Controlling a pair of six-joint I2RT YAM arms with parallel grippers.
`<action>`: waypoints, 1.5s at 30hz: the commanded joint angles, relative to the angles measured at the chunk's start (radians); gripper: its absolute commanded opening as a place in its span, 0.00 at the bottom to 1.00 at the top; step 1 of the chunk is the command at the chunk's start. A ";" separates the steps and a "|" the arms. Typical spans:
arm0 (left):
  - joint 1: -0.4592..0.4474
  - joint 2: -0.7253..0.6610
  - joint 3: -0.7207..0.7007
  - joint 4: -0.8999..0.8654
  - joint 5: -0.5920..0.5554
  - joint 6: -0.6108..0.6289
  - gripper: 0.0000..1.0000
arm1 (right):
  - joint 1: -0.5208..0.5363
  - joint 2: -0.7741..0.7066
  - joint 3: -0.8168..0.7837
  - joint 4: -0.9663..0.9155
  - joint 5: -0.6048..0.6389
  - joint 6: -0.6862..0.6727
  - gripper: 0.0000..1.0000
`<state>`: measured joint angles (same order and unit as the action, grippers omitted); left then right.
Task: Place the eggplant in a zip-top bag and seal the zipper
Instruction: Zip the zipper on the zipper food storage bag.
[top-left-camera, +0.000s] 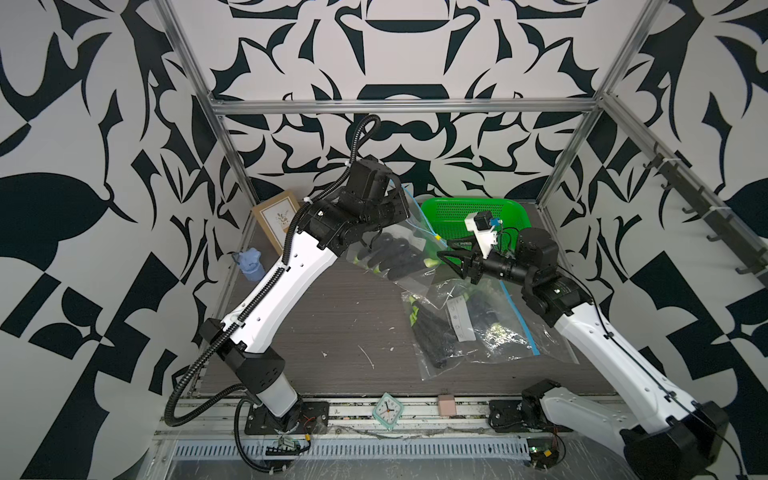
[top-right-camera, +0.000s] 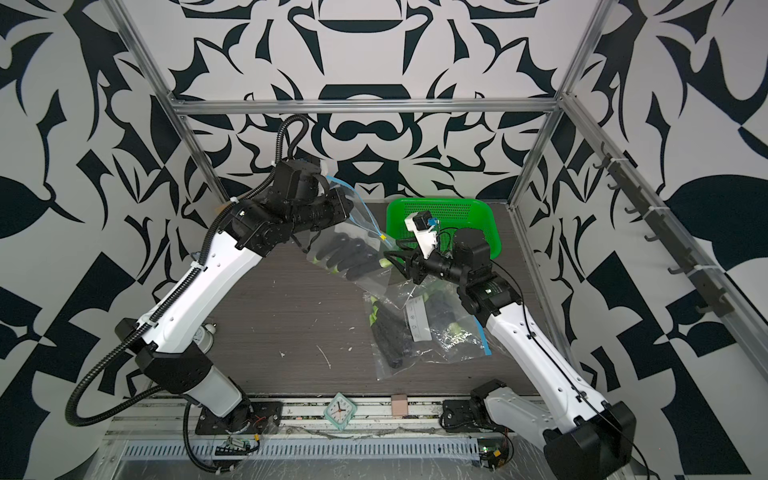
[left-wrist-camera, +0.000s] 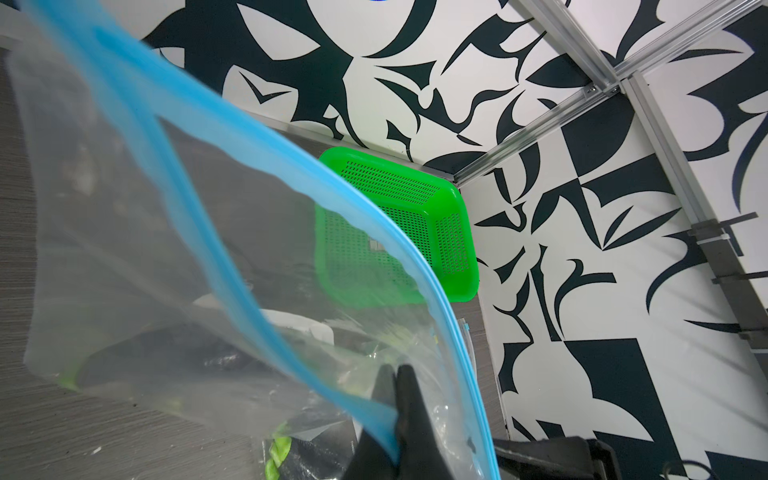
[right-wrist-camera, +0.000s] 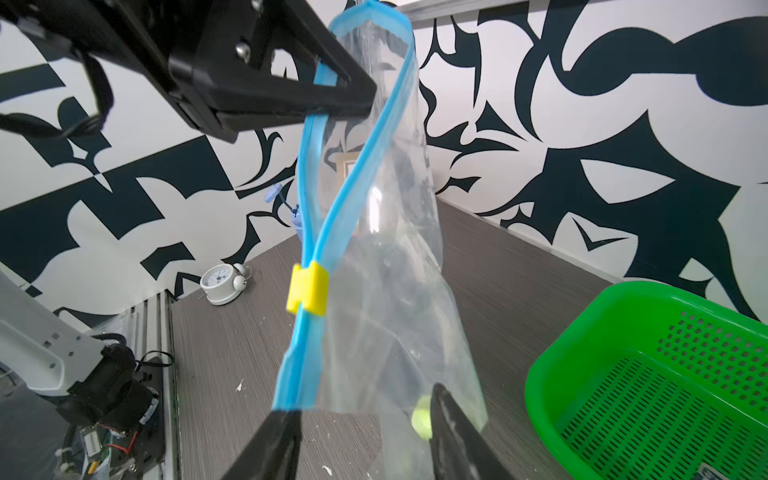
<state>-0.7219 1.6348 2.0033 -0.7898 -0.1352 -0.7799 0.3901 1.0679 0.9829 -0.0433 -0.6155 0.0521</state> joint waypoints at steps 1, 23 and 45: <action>0.003 -0.031 -0.013 0.006 -0.001 -0.015 0.00 | 0.013 0.027 0.034 0.082 0.019 -0.008 0.47; 0.019 -0.031 -0.037 0.024 0.028 -0.016 0.00 | 0.015 0.042 0.071 0.167 0.021 0.008 0.28; 0.047 -0.050 -0.079 0.057 0.084 -0.019 0.03 | 0.015 0.043 0.145 0.084 -0.047 0.011 0.00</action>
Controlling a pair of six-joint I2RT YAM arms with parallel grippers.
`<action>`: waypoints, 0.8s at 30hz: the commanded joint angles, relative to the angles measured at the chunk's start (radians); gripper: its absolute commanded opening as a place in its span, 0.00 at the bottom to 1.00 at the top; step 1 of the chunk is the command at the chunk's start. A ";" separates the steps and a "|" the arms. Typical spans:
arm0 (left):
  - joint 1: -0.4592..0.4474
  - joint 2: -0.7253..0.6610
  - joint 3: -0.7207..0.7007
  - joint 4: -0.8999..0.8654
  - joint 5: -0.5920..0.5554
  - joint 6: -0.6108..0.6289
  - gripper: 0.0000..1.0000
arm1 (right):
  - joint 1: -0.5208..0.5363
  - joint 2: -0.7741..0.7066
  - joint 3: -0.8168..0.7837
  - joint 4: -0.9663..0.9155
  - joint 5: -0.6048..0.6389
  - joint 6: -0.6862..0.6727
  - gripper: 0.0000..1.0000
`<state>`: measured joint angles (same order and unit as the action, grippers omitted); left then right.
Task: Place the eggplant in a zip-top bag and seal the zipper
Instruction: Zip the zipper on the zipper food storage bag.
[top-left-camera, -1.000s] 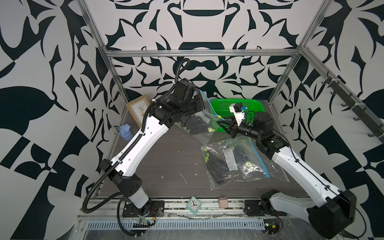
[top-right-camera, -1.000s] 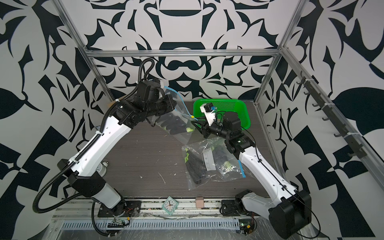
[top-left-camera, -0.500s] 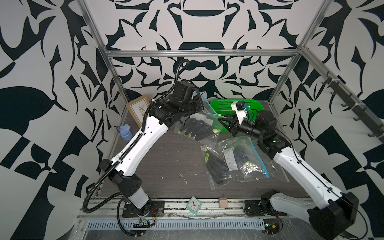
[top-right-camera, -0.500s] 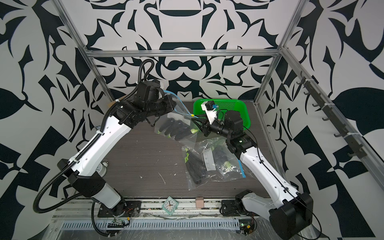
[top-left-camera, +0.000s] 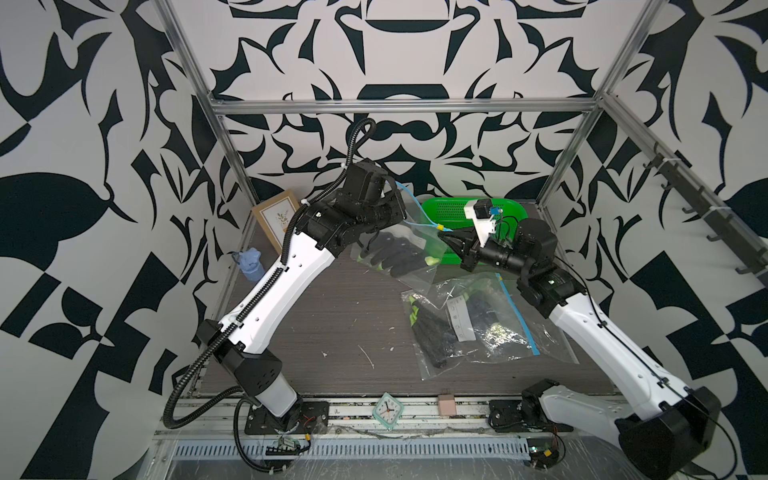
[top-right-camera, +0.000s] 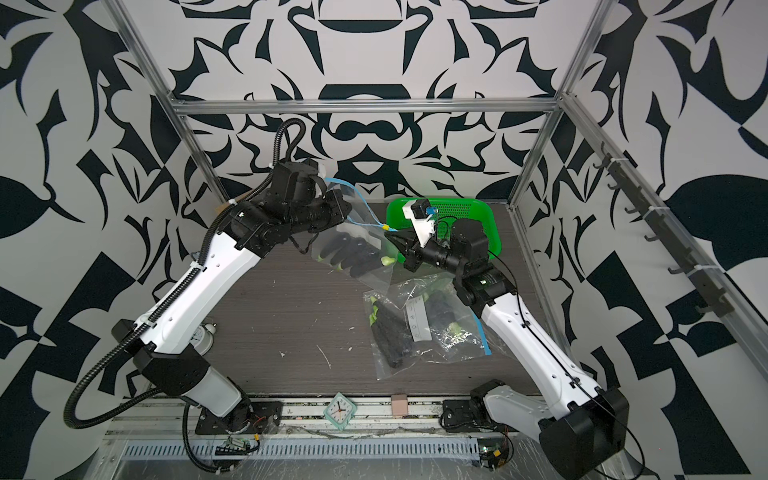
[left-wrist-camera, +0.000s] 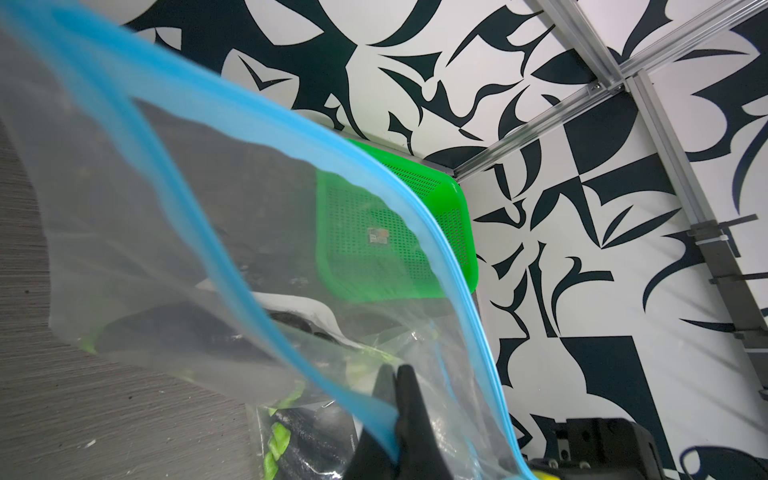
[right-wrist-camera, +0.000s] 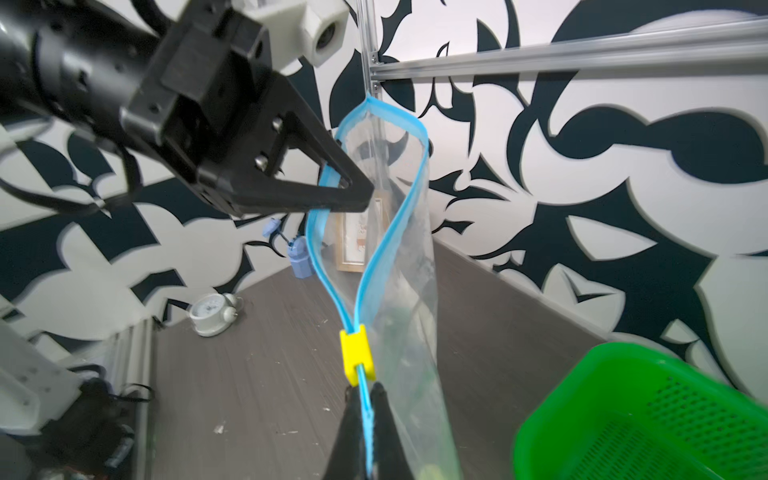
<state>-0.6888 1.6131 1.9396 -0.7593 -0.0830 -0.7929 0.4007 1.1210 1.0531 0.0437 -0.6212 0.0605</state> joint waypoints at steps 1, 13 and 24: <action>0.019 -0.028 -0.019 0.031 0.043 -0.002 0.09 | 0.004 -0.008 0.085 -0.020 -0.046 0.003 0.00; 0.114 -0.079 -0.018 0.073 0.218 0.247 0.47 | 0.003 0.088 0.339 -0.448 -0.014 -0.084 0.00; 0.196 -0.148 -0.020 0.090 0.628 0.711 0.68 | 0.008 0.190 0.648 -0.862 -0.013 -0.157 0.00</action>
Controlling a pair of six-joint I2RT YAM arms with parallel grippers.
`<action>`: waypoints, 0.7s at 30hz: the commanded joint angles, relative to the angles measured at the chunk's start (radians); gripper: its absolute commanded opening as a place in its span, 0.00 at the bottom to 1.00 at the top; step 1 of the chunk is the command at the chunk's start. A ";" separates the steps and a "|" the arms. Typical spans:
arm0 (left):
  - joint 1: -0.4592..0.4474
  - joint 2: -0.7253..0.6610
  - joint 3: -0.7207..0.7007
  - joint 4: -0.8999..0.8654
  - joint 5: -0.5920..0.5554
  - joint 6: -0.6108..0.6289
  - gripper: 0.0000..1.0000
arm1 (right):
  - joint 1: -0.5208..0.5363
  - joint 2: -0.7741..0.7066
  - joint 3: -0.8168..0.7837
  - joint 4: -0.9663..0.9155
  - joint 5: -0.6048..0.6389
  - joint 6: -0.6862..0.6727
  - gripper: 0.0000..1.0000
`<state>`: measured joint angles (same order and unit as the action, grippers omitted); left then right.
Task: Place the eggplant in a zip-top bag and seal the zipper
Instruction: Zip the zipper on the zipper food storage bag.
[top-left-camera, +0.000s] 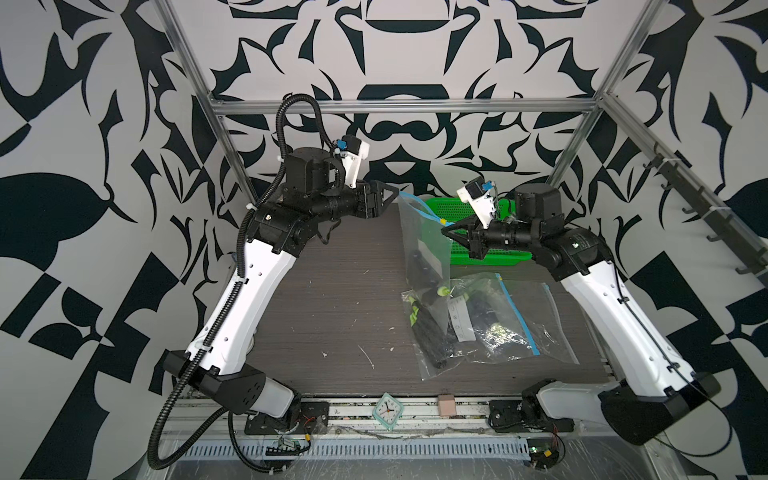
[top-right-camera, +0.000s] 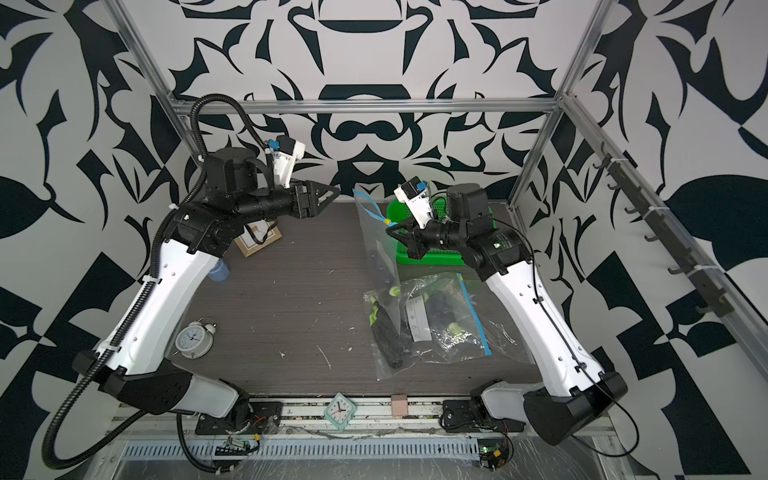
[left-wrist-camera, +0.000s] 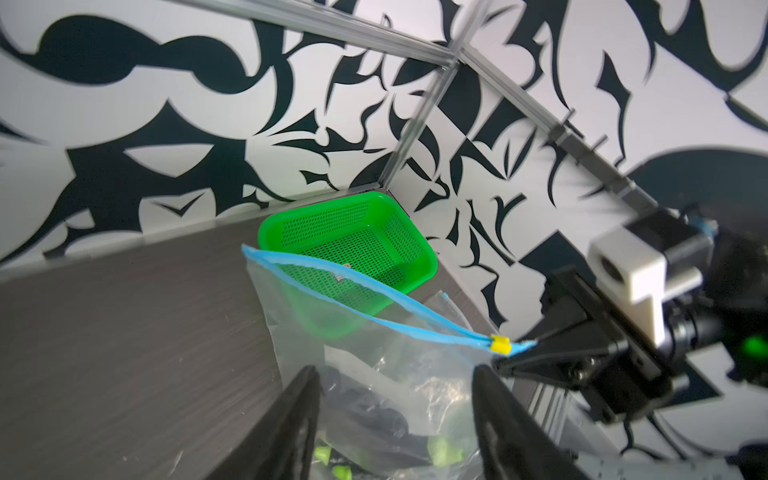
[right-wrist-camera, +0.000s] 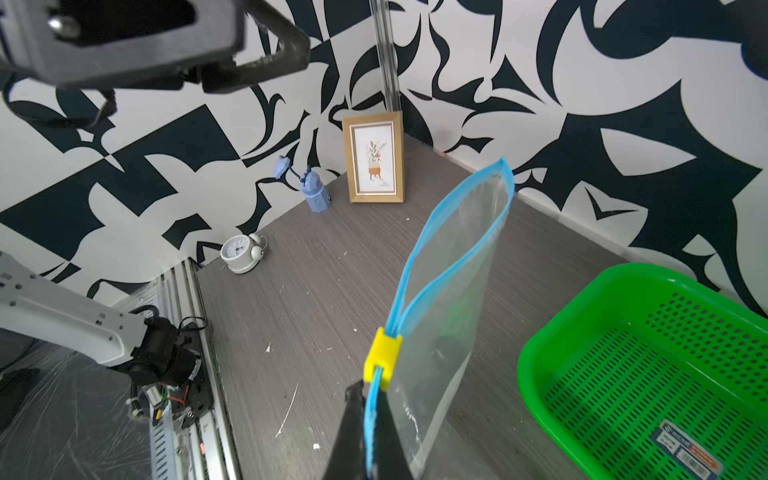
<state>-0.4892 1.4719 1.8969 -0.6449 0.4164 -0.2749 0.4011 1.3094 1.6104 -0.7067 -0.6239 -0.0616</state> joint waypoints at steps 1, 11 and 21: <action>-0.003 -0.006 0.024 -0.035 0.157 0.234 0.72 | 0.017 0.011 0.122 -0.138 -0.008 -0.039 0.00; -0.003 0.026 0.083 -0.180 0.416 0.527 0.84 | 0.125 0.109 0.335 -0.327 0.056 -0.097 0.00; -0.003 0.086 0.144 -0.343 0.506 0.668 0.88 | 0.210 0.187 0.441 -0.397 0.089 -0.127 0.00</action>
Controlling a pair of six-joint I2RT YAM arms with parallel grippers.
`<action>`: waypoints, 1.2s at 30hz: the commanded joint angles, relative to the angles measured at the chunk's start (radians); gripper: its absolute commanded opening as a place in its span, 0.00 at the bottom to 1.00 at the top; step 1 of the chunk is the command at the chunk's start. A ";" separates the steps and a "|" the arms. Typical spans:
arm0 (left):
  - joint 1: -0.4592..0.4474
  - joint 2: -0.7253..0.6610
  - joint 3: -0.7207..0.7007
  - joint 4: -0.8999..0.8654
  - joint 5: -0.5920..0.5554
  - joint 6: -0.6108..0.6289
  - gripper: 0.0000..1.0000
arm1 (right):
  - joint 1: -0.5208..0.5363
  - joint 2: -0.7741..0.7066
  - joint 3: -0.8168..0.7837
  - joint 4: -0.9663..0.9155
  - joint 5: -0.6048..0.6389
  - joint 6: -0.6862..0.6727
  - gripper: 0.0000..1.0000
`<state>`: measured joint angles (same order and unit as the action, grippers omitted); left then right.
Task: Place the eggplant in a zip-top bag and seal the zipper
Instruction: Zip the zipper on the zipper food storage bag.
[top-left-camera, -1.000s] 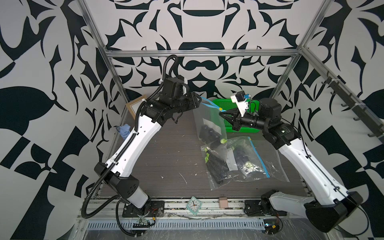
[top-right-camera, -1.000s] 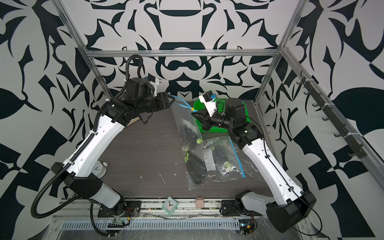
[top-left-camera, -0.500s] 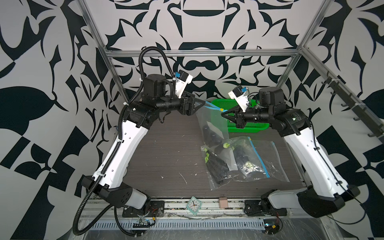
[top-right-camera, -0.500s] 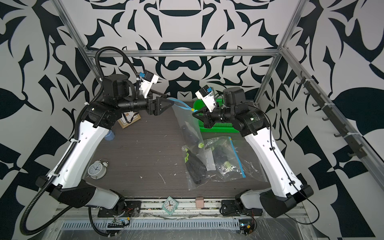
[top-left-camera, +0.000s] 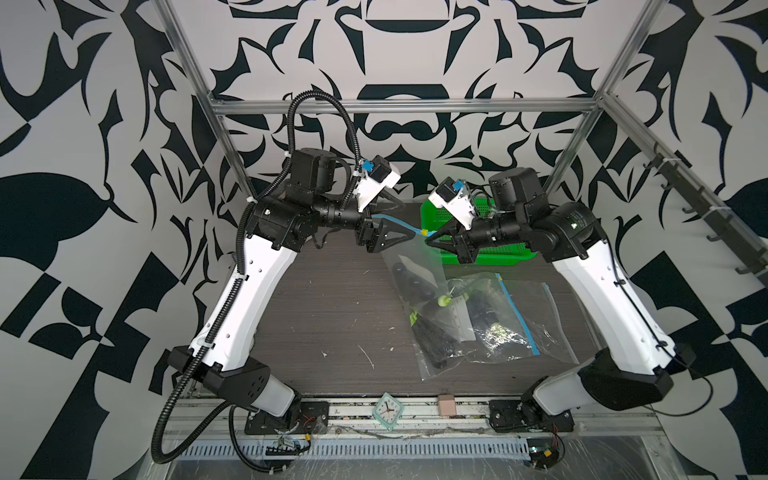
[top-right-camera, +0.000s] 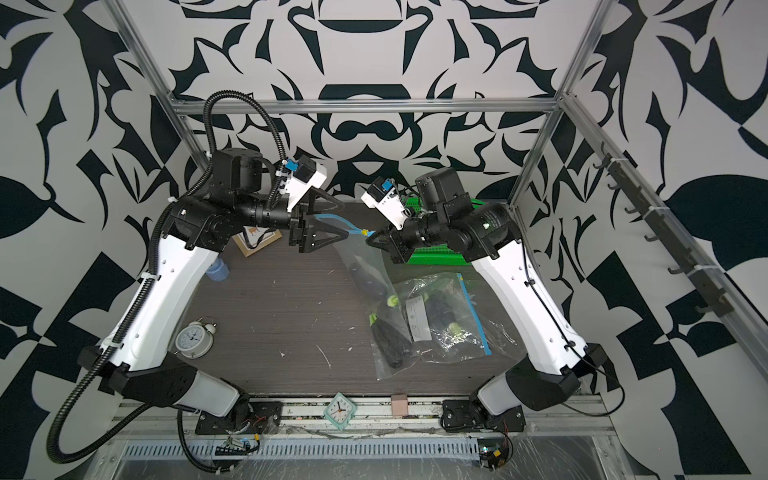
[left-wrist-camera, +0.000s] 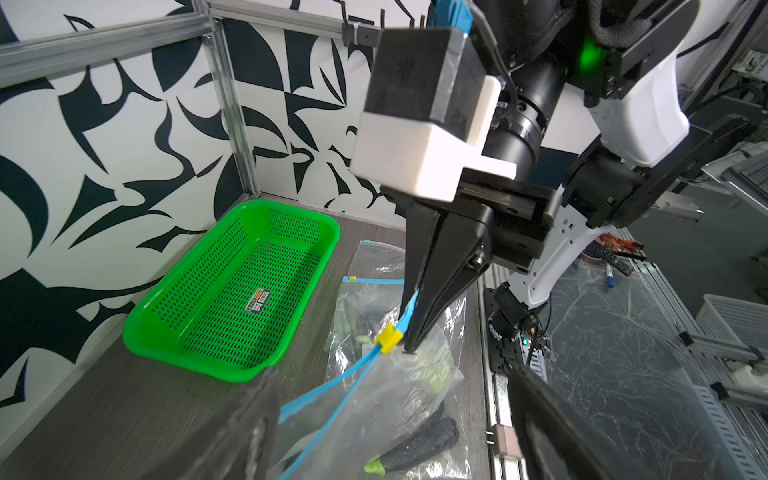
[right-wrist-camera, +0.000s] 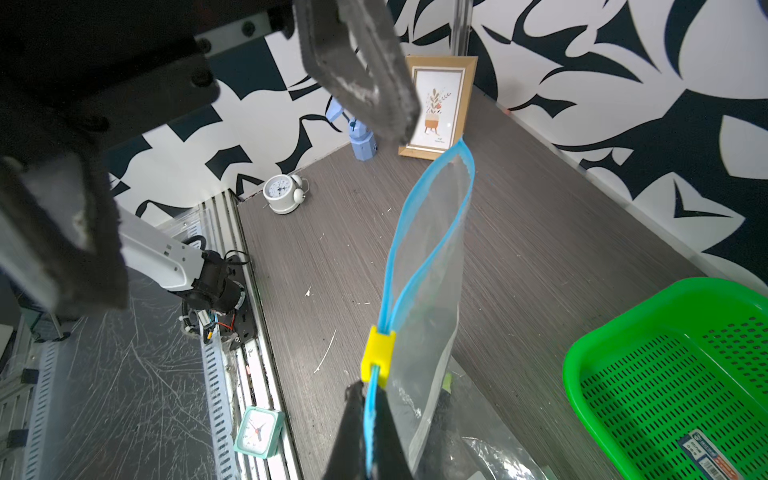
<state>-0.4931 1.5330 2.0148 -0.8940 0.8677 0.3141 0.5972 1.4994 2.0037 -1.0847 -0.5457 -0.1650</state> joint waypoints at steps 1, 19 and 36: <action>0.001 0.031 0.028 -0.102 0.054 0.092 0.88 | 0.017 0.001 0.050 -0.017 0.010 -0.025 0.00; 0.001 0.153 0.100 -0.261 0.140 0.210 0.66 | 0.031 0.030 0.052 0.024 -0.002 -0.016 0.00; 0.001 0.205 0.116 -0.311 0.180 0.246 0.39 | 0.031 0.034 0.048 0.037 0.018 -0.019 0.00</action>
<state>-0.4931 1.7500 2.1204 -1.1496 1.0092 0.5274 0.6235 1.5524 2.0186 -1.0935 -0.5331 -0.1722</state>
